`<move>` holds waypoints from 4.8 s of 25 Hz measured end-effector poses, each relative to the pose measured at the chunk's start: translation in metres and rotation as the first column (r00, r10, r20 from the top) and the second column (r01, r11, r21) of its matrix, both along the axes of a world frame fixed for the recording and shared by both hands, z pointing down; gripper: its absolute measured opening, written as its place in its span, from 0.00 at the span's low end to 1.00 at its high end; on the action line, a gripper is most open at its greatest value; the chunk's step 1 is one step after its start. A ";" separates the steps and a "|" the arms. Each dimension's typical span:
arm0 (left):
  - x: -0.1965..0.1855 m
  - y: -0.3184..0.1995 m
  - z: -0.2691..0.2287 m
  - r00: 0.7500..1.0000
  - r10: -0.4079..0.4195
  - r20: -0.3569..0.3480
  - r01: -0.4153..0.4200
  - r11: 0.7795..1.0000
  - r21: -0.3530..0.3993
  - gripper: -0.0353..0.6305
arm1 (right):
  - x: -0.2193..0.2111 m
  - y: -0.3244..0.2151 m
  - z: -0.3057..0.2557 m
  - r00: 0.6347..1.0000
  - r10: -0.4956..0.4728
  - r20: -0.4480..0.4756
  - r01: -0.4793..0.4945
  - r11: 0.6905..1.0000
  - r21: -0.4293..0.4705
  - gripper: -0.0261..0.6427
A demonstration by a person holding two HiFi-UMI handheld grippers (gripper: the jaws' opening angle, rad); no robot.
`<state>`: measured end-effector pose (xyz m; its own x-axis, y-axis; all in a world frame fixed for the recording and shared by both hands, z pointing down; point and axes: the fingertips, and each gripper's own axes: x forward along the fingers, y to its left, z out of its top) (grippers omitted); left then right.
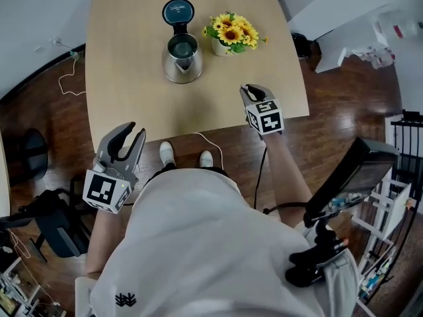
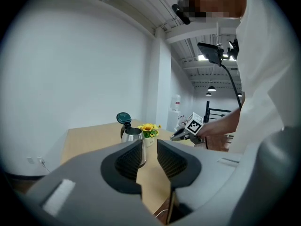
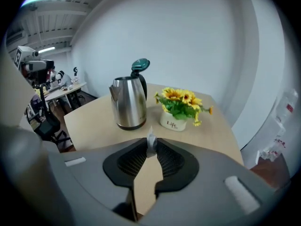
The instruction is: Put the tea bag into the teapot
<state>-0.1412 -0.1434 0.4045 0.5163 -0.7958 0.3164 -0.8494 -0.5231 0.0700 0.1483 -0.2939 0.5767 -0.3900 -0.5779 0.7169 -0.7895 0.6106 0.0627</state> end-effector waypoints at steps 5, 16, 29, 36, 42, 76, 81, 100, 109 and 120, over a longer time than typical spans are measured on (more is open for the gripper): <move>-0.006 0.000 -0.002 1.000 0.008 -0.003 -0.008 1.000 0.025 0.17 | -0.046 -0.018 -0.061 0.996 -0.081 0.033 0.078 0.994 0.075 0.14; -0.036 0.005 -0.001 1.000 -0.016 0.017 0.015 1.000 0.022 0.17 | -0.140 -0.061 -0.117 0.971 -0.234 0.049 0.223 0.960 0.167 0.14; -0.077 0.013 0.009 0.996 -0.082 0.023 0.082 0.997 -0.004 0.17 | -0.204 -0.093 -0.082 0.946 -0.323 -0.029 0.323 0.936 0.142 0.14; -0.087 0.011 0.012 0.995 -0.097 0.017 0.098 0.995 -0.033 0.17 | -0.216 -0.100 -0.068 0.939 -0.338 -0.063 0.344 0.931 0.122 0.16; -0.096 0.007 0.017 0.994 -0.103 0.022 0.103 0.994 -0.028 0.17 | -0.218 -0.101 -0.062 0.938 -0.340 -0.067 0.346 0.933 0.101 0.22; 0.047 0.087 -0.006 0.996 -0.082 0.027 0.084 0.995 -0.058 0.17 | 0.008 0.133 -0.116 0.964 -0.167 0.207 0.135 0.978 0.160 0.24; 0.042 0.141 -0.024 0.999 -0.019 0.033 0.019 1.000 0.018 0.17 | 0.016 0.208 -0.142 0.970 -0.117 0.214 0.069 0.973 0.219 0.23; -0.008 0.367 -0.027 0.997 0.081 -0.006 -0.081 0.996 0.044 0.17 | -0.014 0.479 -0.202 0.970 -0.011 0.243 -0.061 0.955 0.289 0.24; 0.042 0.394 -0.055 0.997 0.081 -0.012 -0.080 0.994 0.072 0.17 | 0.024 0.517 -0.234 0.967 -0.049 0.250 -0.039 0.942 0.334 0.24; 0.079 0.410 -0.058 0.997 0.076 0.002 -0.076 0.995 0.065 0.17 | 0.052 0.528 -0.236 0.970 -0.060 0.235 -0.023 0.942 0.334 0.22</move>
